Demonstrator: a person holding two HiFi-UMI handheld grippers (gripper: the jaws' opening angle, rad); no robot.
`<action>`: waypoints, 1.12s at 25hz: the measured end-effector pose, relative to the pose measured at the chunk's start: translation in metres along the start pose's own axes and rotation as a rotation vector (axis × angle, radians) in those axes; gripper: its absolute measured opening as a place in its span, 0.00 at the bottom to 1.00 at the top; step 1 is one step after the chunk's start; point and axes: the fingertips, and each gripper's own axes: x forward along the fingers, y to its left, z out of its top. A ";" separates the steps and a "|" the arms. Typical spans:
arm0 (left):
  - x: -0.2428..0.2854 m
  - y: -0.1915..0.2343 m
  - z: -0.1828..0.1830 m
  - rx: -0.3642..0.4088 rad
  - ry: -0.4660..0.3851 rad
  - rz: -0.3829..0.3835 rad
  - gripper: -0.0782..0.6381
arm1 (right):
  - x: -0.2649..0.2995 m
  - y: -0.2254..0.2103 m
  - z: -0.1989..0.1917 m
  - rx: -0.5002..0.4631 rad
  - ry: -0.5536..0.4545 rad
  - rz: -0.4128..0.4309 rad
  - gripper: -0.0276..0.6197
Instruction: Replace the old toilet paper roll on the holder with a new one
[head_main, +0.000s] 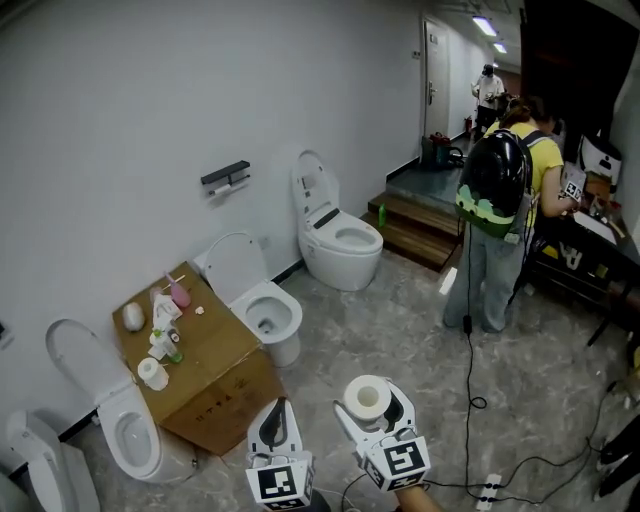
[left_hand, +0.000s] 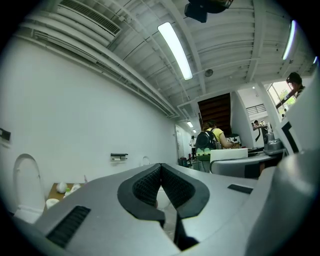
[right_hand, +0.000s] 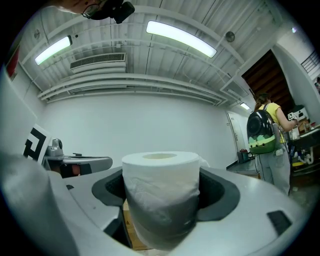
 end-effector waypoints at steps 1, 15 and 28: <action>0.001 -0.005 0.002 -0.003 0.000 -0.004 0.13 | -0.003 -0.004 0.001 -0.001 0.000 -0.005 0.63; 0.065 0.004 -0.010 -0.024 -0.011 -0.009 0.13 | 0.047 -0.036 -0.005 -0.021 0.007 -0.017 0.63; 0.206 0.110 -0.026 -0.042 -0.014 0.004 0.13 | 0.228 -0.038 -0.016 -0.044 0.049 0.012 0.63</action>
